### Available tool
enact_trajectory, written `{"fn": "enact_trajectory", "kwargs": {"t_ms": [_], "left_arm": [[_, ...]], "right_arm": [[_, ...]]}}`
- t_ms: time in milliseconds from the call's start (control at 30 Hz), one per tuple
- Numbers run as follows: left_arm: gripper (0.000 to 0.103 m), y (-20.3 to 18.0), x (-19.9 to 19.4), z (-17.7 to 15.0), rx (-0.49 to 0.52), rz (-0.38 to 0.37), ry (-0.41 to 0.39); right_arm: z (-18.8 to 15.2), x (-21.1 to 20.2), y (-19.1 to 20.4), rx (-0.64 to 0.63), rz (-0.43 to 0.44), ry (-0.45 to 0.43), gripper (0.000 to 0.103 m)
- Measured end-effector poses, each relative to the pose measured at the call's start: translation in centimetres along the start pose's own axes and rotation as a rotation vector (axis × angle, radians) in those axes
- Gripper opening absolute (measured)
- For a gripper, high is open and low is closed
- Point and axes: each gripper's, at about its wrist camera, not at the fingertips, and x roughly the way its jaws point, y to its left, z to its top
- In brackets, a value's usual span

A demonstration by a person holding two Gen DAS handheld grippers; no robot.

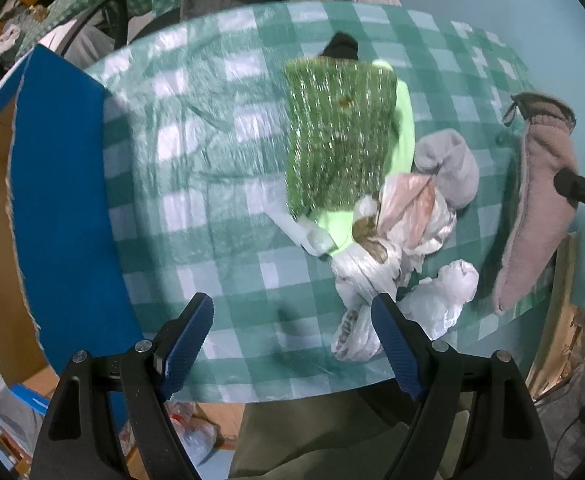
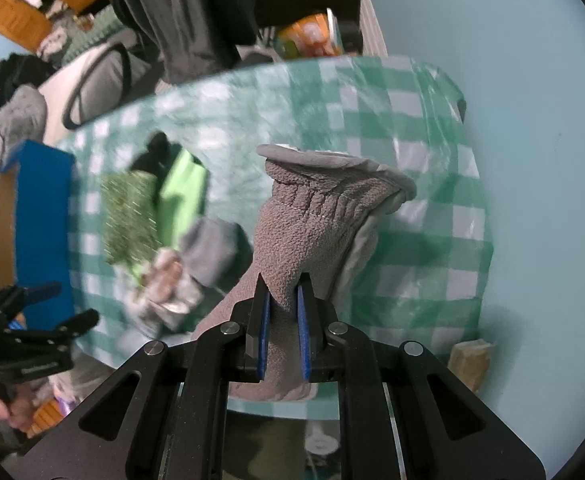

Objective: Organize soft objects
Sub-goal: 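Lower the left gripper and grasp the white plastic-wrapped bundle, then carry the bundle in the left gripper while the right carries the sock to the box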

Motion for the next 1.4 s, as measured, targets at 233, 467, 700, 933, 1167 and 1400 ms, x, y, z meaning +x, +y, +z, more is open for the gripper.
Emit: {"fn": "enact_trajectory", "kwargs": {"t_ms": [233,467,700,933,1167,1400], "left_arm": [[0.083,-1.6,0.7,0.4,0.003,0.01,-0.019],[0.082,-4.6,1.5,1.9,0.088,0.053,-0.022],[0.082,-6.9,2.7,2.9,0.125,0.077,0.006],[0.082,-8.6,4.3,3.5,0.144,0.094,0.025],[0.065,-9.2,4.8,1.9,0.139,0.075,0.018],[0.045,-8.3,4.8,0.2,0.134,0.013,-0.002]], "right_arm": [[-0.2,3.4,-1.7,0.065,0.045,0.028,0.015],[0.2,4.7,-2.5,0.209,0.097,0.021,0.055],[0.1,5.3,-2.0,0.22,0.048,0.019,0.062],[0.4,6.6,-1.1,0.187,-0.031,0.029,0.062],[0.7,7.3,0.5,0.112,-0.106,0.021,0.062],[0.6,6.8,0.5,0.065,-0.162,-0.006,0.028]]}}
